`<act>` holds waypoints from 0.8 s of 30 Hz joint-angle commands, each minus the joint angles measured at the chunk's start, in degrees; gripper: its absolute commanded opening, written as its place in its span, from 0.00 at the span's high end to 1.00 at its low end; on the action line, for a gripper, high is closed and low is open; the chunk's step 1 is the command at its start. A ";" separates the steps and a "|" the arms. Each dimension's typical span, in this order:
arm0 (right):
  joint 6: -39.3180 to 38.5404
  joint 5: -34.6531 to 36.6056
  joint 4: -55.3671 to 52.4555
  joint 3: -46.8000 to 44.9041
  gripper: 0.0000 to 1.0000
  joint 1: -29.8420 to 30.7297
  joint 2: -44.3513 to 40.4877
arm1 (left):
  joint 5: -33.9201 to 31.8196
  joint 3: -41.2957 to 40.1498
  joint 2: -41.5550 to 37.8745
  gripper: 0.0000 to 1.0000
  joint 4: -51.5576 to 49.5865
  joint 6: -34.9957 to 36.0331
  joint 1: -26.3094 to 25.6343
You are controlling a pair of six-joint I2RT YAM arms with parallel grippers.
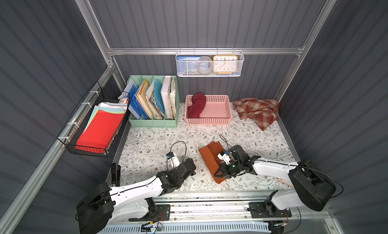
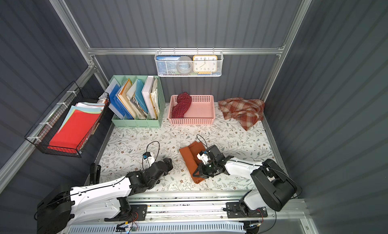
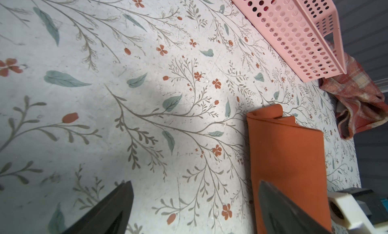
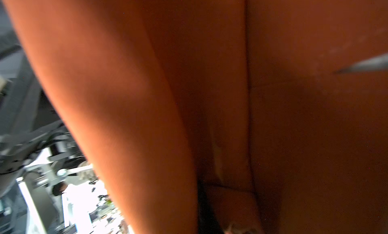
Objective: Roll up the skirts
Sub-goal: Roll the skirt at the center of the board.
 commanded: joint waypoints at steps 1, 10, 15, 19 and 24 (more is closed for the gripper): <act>3.82 -7.64 7.07 -2.50 1.00 -3.56 3.15 | 0.54 1.57 1.20 0.02 2.56 2.68 0.22; 5.70 -3.22 7.22 -6.01 1.00 -6.21 8.13 | 5.42 6.33 12.93 0.00 18.42 12.29 0.22; 8.05 -6.69 11.92 -8.13 1.00 -10.89 9.57 | 9.77 10.13 19.81 0.00 24.27 17.51 0.70; 8.15 -7.83 12.71 -8.40 1.00 -11.95 10.05 | 14.27 7.96 22.49 0.00 34.53 19.64 2.52; 8.65 -8.24 14.11 -8.52 1.00 -12.32 11.99 | 21.48 6.09 28.47 0.00 47.78 22.35 3.95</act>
